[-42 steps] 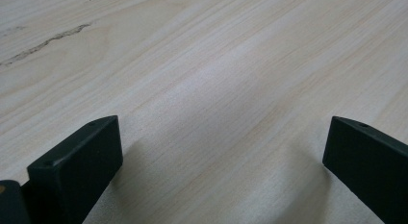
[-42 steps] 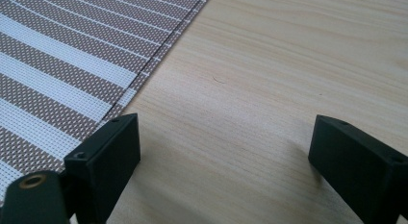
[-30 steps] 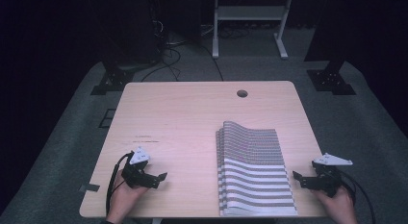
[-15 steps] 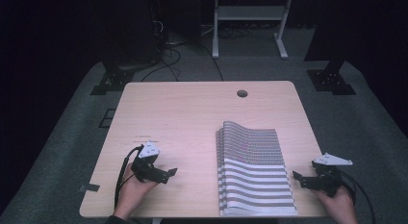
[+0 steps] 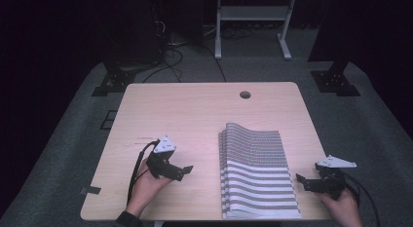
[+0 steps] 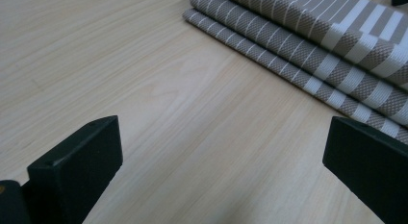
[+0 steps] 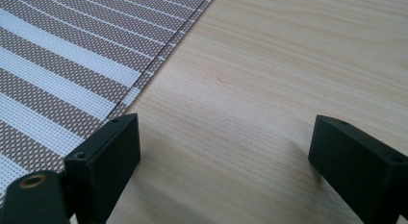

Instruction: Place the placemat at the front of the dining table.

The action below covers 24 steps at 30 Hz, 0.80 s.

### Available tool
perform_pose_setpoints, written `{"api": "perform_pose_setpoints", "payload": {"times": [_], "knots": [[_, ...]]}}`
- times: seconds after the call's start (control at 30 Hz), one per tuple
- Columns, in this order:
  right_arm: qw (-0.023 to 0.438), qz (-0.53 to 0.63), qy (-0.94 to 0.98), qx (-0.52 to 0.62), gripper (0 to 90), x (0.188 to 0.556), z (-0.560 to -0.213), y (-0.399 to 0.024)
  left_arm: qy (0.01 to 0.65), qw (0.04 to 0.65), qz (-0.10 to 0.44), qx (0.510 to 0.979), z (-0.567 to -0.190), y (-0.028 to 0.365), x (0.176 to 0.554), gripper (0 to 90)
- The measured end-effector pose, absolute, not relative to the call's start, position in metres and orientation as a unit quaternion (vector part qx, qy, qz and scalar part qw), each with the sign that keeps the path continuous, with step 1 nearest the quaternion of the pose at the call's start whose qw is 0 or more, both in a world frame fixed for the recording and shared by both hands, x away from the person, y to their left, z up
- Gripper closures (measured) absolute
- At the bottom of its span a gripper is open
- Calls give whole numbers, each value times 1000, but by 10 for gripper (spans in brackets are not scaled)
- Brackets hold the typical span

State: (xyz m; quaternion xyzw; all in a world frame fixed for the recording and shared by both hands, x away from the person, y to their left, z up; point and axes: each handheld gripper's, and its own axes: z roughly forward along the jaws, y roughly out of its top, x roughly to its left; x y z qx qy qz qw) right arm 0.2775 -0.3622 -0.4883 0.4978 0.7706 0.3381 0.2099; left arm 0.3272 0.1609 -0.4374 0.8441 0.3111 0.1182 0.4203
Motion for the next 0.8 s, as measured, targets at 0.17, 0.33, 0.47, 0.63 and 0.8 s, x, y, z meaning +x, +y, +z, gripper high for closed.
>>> {"api": "perform_pose_setpoints", "payload": {"times": [0.17, 0.33, 0.47, 0.63, 0.8], "knots": [[209, 338, 772, 497, 95, 278, -488, -362, 303, 427, 115, 844, -433, 151, 329, 0], [209, 338, 772, 497, 95, 278, -488, -362, 295, 428, 112, 847, -431, 142, 331, 0], [209, 338, 772, 496, 95, 278, -488, -362, 290, 431, 110, 847, -429, 134, 334, 0], [209, 338, 772, 496, 95, 278, -488, -362, 280, 438, 105, 848, -427, 122, 335, 0], [209, 338, 772, 496, 95, 278, -488, -362, 272, 438, 97, 852, -428, 109, 337, 0]]}}
